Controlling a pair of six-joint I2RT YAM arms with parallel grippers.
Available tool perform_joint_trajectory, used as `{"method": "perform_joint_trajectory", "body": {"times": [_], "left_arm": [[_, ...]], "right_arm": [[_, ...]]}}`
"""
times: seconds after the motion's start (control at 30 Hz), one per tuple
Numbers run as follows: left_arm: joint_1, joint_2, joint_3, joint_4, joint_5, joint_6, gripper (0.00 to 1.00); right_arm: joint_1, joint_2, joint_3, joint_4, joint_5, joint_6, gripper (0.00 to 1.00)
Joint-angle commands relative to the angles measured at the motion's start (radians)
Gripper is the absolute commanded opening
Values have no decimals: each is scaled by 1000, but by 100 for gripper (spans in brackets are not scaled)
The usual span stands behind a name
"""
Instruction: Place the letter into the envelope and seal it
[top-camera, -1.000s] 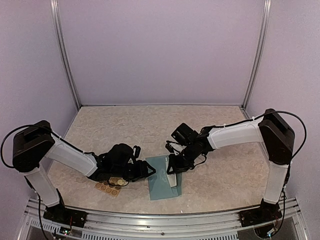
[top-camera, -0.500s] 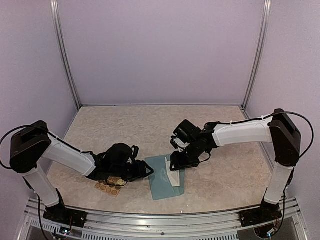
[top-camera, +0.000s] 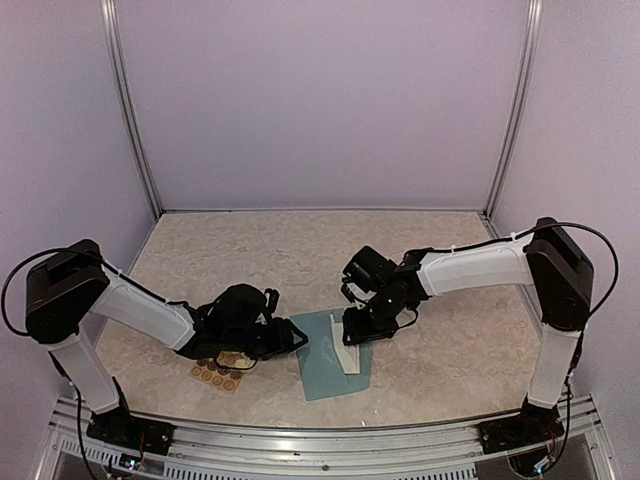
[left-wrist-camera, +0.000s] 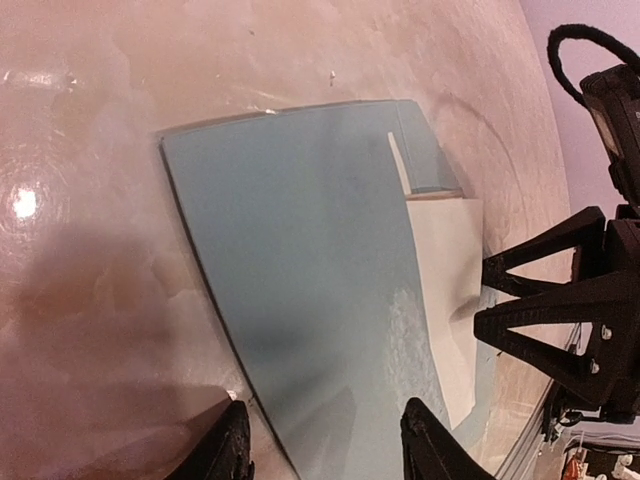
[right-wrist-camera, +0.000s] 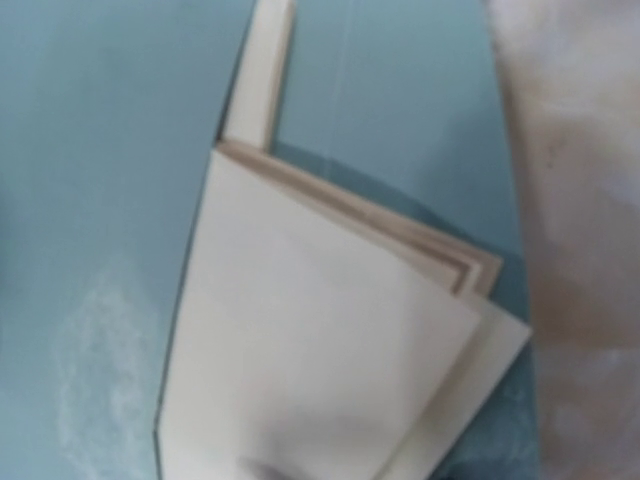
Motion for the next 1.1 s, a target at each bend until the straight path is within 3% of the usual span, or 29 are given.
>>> {"method": "perform_joint_trajectory", "body": {"times": [0.0, 1.07], "left_arm": [[7, 59, 7, -36, 8, 19, 48], [7, 124, 29, -16, 42, 20, 46]], "right_arm": [[13, 21, 15, 9, -3, 3, 44], [33, 113, 107, 48, -61, -28, 40]]}}
